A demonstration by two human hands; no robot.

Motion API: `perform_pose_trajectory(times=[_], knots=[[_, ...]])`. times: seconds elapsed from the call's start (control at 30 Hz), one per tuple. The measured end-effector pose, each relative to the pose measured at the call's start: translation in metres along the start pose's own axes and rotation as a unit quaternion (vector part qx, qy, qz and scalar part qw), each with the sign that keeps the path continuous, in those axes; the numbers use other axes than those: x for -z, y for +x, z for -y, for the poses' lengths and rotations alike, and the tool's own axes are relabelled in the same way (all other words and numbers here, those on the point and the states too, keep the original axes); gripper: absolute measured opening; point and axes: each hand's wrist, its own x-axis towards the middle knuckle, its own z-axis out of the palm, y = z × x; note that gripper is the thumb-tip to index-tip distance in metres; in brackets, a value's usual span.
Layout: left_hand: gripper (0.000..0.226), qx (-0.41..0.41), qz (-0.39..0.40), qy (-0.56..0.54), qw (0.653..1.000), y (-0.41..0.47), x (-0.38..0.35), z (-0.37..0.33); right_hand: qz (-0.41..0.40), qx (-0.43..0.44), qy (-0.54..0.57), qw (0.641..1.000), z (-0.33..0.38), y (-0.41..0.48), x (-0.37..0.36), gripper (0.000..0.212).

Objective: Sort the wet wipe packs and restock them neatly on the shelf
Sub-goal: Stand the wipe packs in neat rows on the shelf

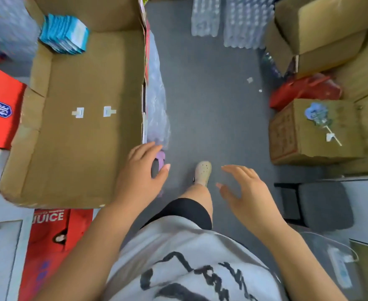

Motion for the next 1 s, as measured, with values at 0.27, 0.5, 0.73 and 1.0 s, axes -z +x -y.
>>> perform_pose_trajectory(times=[0.27, 0.5, 0.73, 1.0], knots=[[0.055, 0.056, 0.028, -0.026, 0.998, 0.165, -0.011, -0.002, 0.008, -0.019, -0.048, 0.999, -0.032, 0.168, 0.065, 0.040], [0.050, 0.066, 0.023, -0.004, 0.998, 0.324, 0.041, -0.010, 0.020, 0.023, -0.057, 0.998, 0.011, 0.333, 0.106, 0.037], [0.053, 0.180, -0.050, 0.041, 0.982, 0.425, 0.068, 0.025, 0.083, 0.115, -0.071, 0.987, 0.050, 0.500, 0.122, 0.036], [0.056, 0.466, -0.120, -0.015, 0.876, 0.481, 0.041, 0.057, 0.244, 0.299, -0.113, 0.916, 0.117, 0.705, 0.118, 0.036]])
